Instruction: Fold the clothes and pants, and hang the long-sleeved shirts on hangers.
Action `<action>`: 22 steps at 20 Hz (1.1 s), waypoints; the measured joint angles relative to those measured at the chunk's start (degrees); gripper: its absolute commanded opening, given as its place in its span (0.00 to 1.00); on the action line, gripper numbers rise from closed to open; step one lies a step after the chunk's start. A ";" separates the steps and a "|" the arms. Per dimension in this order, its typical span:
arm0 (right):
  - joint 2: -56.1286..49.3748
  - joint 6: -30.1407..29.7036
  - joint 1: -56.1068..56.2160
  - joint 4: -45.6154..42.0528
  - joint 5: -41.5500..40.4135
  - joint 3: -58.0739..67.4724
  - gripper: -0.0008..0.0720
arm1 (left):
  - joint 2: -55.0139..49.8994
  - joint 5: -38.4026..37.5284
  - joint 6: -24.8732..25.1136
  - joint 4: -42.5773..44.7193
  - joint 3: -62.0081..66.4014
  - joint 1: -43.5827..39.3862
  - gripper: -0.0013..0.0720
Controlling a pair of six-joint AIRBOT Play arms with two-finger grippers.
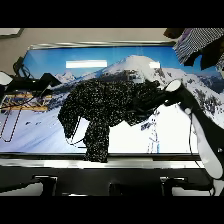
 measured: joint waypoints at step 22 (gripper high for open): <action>3.06 3.80 13.97 5.40 -17.97 -10.64 0.05 | -4.39 -0.26 3.56 6.05 -9.16 6.75 1.00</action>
